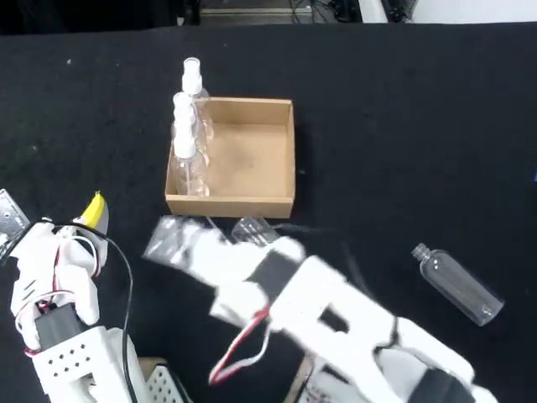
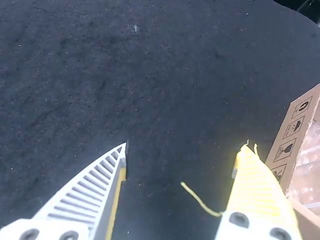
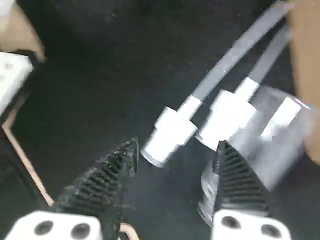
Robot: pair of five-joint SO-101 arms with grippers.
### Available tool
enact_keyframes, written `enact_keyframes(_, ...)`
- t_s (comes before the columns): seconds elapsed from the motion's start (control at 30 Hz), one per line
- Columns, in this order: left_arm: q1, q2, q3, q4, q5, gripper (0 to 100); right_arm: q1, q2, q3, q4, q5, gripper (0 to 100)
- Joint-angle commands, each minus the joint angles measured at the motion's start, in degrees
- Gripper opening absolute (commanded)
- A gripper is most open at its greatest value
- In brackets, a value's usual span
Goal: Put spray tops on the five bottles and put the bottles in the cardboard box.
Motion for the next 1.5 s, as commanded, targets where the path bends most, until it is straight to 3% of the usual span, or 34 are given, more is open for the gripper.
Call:
enact_keyframes(0.0,-0.66,-0.7,-0.22,-1.32,0.26,32,18.9,-4.97,-5.58,8.79,6.42,19.9)
enact_keyframes(0.13,-0.57,-0.7,-0.22,-1.32,0.26,32,40.97,-4.18,-7.52,17.23,24.88,21.4)
enact_keyframes(0.27,-0.4,-0.7,-0.22,-1.32,0.26,32,61.19,-1.8,-7.87,18.11,43.43,27.0)
enact_keyframes(0.47,-0.22,-0.7,-0.13,-1.49,0.44,32,80.09,3.3,-12.44,10.9,55.91,29.9)
enact_keyframes(1.07,-0.22,-0.7,0.75,-1.58,0.53,32,95.38,30.55,-25.63,7.38,77.45,30.2)
enact_keyframes(1.47,-0.22,-0.7,0.66,-1.58,0.35,32,97.93,31.78,-23.87,6.59,77.71,35.4)
